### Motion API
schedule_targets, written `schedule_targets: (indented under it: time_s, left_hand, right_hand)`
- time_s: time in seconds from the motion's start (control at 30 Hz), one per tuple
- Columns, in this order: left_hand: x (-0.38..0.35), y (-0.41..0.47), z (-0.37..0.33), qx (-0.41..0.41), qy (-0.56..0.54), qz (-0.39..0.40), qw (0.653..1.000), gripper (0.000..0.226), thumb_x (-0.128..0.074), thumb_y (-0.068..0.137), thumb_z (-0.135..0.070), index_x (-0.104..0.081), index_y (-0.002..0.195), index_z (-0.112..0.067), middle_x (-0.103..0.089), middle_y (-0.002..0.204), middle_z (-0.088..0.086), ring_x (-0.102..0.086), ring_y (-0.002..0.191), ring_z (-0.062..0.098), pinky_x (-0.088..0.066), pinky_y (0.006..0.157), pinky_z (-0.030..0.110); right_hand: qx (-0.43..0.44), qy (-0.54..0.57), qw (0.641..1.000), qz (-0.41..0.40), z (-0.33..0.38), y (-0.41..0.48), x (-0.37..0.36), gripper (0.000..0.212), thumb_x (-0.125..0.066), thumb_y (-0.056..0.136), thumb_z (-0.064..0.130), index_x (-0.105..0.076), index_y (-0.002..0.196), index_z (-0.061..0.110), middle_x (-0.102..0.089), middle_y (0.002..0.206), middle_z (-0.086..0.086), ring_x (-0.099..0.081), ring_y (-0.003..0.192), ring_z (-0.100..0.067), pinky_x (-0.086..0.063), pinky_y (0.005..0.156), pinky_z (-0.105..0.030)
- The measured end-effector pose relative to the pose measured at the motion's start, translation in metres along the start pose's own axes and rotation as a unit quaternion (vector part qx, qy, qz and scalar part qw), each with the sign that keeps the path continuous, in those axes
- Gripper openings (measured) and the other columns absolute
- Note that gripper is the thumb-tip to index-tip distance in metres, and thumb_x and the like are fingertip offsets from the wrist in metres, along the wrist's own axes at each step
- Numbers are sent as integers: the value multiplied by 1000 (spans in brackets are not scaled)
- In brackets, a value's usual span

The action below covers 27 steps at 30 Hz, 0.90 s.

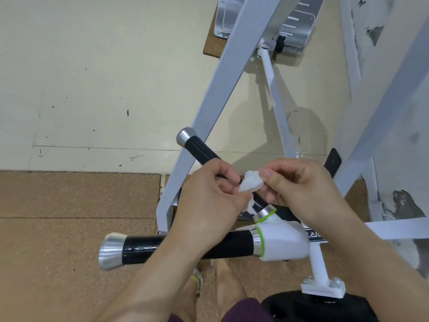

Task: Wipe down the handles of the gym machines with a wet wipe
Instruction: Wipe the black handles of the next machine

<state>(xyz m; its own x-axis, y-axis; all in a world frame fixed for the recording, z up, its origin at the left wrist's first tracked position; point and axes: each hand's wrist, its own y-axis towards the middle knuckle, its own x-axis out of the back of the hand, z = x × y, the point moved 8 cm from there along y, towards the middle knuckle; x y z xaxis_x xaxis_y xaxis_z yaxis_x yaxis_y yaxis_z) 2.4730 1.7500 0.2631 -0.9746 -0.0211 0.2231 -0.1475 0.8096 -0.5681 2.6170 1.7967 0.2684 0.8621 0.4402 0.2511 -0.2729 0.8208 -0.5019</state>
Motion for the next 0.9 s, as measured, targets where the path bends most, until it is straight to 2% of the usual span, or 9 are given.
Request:
schedule_targets:
  time_s: [0.13,0.2,0.27,0.37,0.47,0.57,0.63,0.73,0.9]
  left_hand:
    - [-5,-4,-8,-66,221,47,972,16,-71,74,-16,-63,73,-30,-61,62,-12,-53,55,-1,-38,51,8]
    - [-10,-6,-14,-92,300,46,949,12,-68,77,-23,-63,76,-34,-60,67,-15,-54,65,-1,-36,53,8]
    - [-16,-8,-21,-112,340,36,933,7,-65,79,-27,-63,81,-33,-59,71,-14,-55,71,2,-33,54,8]
    - [-22,-7,-23,-127,350,14,928,9,-63,76,-24,-57,80,-29,-59,68,-10,-55,67,5,-32,53,11]
    - [-23,-6,-17,-93,307,21,947,10,-67,75,-21,-62,73,-29,-58,66,-15,-55,66,2,-36,50,10]
    - [-23,-5,-8,-54,247,77,964,20,-67,79,-13,-72,73,-31,-63,67,-19,-61,71,-3,-42,57,3]
    - [-23,-3,-7,-57,258,107,958,23,-65,81,-10,-74,77,-30,-69,72,-17,-63,74,-3,-46,63,6]
    - [-21,-1,-5,-63,274,102,954,20,-65,79,-10,-68,80,-30,-71,73,-14,-63,72,-4,-49,66,11]
    - [-2,0,-4,-76,325,44,942,12,-71,78,-33,-60,80,-33,-65,75,-18,-57,73,-5,-35,54,7]
  right_hand:
    - [25,-48,998,-43,-2,-2,27,22,-61,89,8,-70,72,19,-65,60,0,-57,54,-11,-54,59,-25]
    - [17,-98,995,-7,-6,-3,24,18,-64,87,9,-71,75,20,-67,67,2,-60,62,-14,-52,64,-25]
    - [7,-149,989,22,-10,-6,14,24,-65,83,1,-70,74,23,-64,68,8,-57,63,-8,-47,64,-18]
    - [44,-199,979,-4,-7,-15,7,27,-62,78,-2,-70,75,24,-66,72,10,-59,68,-7,-48,64,-18]
    - [83,-250,965,5,8,-24,3,8,-69,77,29,-72,82,24,-68,77,9,-60,76,-5,-45,69,-21]
    - [65,-347,935,42,11,-21,-5,33,-72,70,51,-69,89,25,-66,82,11,-56,78,-4,-42,70,-19]
    - [63,-398,914,37,14,-17,-11,33,-72,71,51,-63,88,25,-58,78,11,-53,77,-9,-40,67,-26]
    - [79,-416,905,31,17,-17,-21,22,-67,80,44,-50,83,30,-44,74,15,-44,74,-8,-31,59,-21]
    - [104,-400,910,29,25,0,-26,7,-64,84,24,-65,77,24,-63,82,8,-55,74,-12,-37,64,-25]
